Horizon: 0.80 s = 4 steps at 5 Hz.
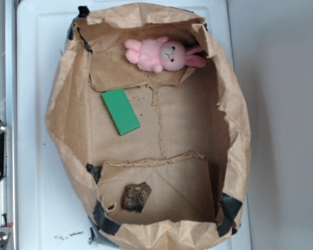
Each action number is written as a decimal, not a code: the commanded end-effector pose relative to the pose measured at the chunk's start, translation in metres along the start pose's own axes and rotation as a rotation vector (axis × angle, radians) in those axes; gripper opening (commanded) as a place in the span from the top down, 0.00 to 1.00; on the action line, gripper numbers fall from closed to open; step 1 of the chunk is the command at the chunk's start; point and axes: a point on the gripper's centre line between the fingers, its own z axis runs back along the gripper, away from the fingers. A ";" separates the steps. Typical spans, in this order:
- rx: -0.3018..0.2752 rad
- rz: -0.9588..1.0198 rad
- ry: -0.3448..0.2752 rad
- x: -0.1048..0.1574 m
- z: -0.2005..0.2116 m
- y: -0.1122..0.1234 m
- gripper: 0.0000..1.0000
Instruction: Grab the rock.
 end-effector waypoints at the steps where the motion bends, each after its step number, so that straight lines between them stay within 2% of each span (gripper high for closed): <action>1: 0.000 0.000 0.000 0.000 0.000 0.000 0.00; 2: 0.011 -0.022 -0.082 0.034 -0.008 -0.011 0.00; 4: 0.041 0.054 -0.116 0.082 -0.023 -0.008 0.00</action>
